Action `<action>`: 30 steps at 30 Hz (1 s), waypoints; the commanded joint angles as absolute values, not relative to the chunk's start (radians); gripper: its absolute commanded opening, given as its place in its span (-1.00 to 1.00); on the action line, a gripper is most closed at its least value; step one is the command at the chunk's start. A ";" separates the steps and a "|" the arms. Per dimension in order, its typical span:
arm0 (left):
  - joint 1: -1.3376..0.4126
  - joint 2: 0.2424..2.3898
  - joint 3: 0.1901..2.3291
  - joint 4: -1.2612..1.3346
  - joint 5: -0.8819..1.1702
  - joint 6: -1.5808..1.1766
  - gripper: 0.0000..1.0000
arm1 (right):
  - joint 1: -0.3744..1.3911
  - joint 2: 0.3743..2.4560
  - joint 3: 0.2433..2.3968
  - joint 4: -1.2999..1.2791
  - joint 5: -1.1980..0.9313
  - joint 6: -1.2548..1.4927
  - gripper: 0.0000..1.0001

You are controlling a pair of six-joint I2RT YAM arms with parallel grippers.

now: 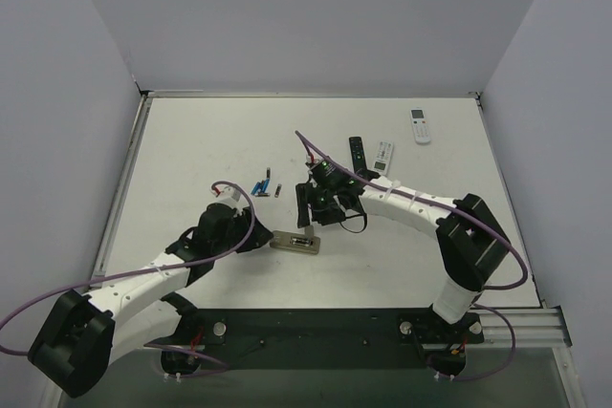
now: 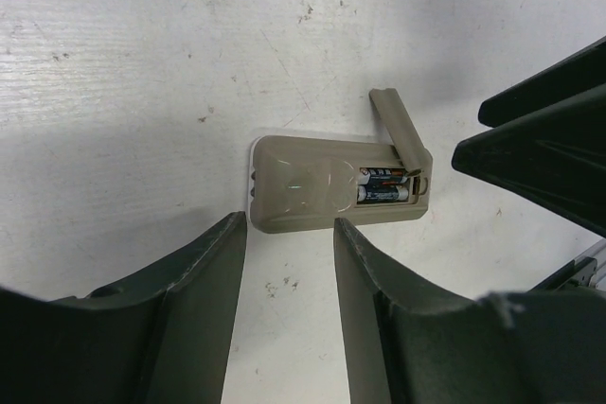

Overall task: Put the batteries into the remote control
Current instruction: Load the battery cover into the remote control.

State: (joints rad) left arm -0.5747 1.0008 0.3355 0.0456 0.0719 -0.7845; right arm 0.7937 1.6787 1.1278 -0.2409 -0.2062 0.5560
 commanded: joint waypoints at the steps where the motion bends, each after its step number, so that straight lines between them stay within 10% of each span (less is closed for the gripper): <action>1: -0.574 0.988 0.327 0.061 0.051 -0.770 0.04 | 0.807 1.713 1.181 -0.295 -0.164 0.629 0.17; 30: -0.574 1.012 0.295 0.126 0.095 -0.787 0.04 | 0.838 1.824 1.152 -0.262 -0.147 0.649 -0.17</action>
